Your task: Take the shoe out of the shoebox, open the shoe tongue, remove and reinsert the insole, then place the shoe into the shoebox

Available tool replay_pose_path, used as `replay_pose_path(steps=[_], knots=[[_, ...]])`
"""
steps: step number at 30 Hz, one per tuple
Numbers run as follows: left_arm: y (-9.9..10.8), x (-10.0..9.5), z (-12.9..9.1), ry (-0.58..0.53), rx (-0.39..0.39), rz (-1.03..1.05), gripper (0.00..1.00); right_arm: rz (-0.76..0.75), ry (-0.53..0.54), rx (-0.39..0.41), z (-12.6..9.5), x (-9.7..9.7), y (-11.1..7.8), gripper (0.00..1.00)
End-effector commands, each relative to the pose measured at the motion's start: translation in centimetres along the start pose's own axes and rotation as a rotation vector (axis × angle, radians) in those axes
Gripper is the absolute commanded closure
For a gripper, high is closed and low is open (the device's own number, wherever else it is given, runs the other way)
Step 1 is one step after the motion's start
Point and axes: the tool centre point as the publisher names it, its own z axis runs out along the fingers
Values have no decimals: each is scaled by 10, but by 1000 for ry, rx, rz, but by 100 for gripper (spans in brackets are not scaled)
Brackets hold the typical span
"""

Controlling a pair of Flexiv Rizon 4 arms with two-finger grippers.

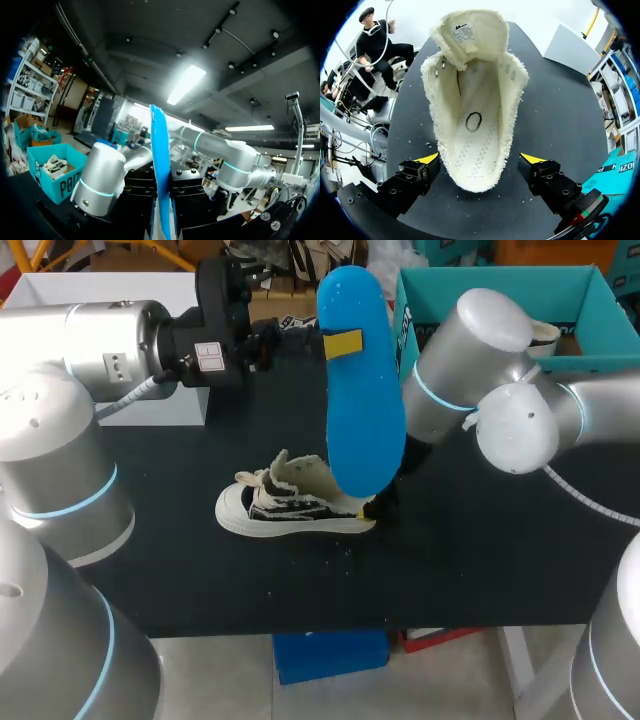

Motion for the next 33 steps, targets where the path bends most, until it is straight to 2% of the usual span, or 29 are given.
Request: replay_pose_path(steps=[1, 23, 33], knots=[[1, 1, 1, -4, 0, 0, 100, 12, -25, 291, -2, 5, 5, 0], [1, 1, 1, -4, 0, 0, 100, -52, -8, 226, 8, -2, 19, 0], [1, 1, 1, -4, 0, 0, 100, -101, 1, 249, 9, -1, 23, 0]])
